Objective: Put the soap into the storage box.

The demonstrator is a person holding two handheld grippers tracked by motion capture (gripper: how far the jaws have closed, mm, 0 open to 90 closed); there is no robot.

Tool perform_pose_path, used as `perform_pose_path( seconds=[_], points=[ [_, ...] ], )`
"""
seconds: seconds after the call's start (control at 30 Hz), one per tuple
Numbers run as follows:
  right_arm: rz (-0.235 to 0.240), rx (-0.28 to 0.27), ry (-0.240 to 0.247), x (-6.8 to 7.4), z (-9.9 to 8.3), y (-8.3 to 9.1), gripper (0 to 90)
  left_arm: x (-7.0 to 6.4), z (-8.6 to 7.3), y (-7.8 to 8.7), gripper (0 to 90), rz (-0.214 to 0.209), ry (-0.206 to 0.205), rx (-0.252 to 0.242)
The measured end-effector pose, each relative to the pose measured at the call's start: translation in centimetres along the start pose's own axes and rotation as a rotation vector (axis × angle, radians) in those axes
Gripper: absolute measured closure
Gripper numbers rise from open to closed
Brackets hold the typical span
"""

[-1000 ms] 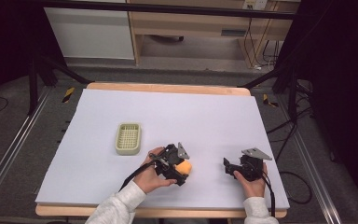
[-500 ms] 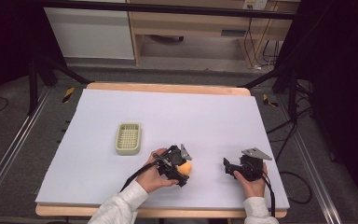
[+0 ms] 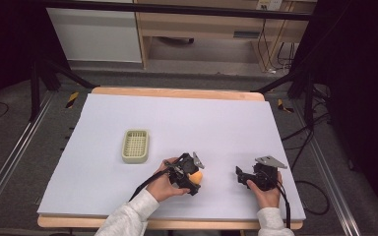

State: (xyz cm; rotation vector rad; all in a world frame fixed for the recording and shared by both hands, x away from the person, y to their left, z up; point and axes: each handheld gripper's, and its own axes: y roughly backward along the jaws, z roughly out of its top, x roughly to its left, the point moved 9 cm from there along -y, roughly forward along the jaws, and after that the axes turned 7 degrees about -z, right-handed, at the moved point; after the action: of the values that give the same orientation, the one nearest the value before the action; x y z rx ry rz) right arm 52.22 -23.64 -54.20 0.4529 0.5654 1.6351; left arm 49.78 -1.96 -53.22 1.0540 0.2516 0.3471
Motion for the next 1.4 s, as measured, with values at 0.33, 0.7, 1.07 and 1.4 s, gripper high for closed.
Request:
perform_pose_path(
  seconds=[0.33,0.7,1.07,1.4],
  points=[
    [0.001,0.001,0.006,0.00,-0.01,0.00,10.0,0.16,0.04,-0.17,25.3,-0.002,0.004,0.007],
    [0.001,0.003,0.006,-0.04,-0.02,-0.03,10.0,0.21,0.23,-0.50,25.4,-0.004,0.010,0.014],
    [0.002,0.002,0.004,-0.06,-0.02,-0.02,10.0,0.23,0.15,-0.79,25.7,-0.002,0.015,0.029],
    [0.002,0.002,0.003,-0.07,-0.02,-0.03,10.0,0.27,0.11,-0.88,26.0,-0.018,0.031,0.035]
  ],
)
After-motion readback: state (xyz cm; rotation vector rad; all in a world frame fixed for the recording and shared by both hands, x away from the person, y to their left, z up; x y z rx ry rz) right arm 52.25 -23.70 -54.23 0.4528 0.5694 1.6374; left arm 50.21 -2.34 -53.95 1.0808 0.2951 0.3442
